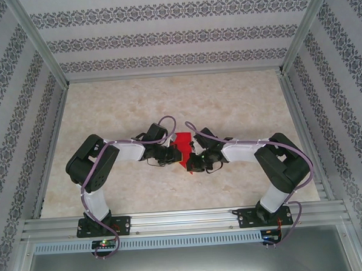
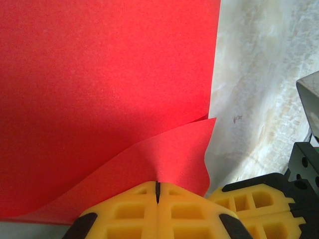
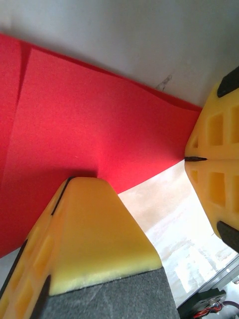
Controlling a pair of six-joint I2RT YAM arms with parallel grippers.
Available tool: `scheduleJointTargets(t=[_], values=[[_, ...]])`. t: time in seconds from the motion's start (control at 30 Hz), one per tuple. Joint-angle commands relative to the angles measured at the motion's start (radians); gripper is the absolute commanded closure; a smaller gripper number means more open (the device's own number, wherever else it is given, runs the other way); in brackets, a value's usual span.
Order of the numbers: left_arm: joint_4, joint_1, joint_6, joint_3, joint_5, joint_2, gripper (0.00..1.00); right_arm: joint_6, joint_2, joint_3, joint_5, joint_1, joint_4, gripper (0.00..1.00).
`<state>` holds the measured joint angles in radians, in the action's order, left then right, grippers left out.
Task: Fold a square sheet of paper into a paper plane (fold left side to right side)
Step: Third fold the triangle at the center of the table.
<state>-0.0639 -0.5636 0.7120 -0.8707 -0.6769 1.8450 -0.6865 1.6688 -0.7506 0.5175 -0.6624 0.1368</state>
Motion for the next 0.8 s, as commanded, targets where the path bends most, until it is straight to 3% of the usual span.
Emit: scheduleJointTargets(t=[0.0,0.4,0.77], values=[[0.095,-0.016,-0.031,0.009,0.084,0.053,0.96,-0.015,-0.018,0.046,-0.002,0.012,0.089,1.0],[0.104,-0.016,-0.036,-0.001,0.088,0.052,0.97,-0.024,-0.12,0.137,-0.001,0.027,0.123,1.0],[0.101,-0.016,-0.032,-0.004,0.084,0.038,0.97,-0.016,-0.192,0.043,0.037,0.026,0.086,1.0]])
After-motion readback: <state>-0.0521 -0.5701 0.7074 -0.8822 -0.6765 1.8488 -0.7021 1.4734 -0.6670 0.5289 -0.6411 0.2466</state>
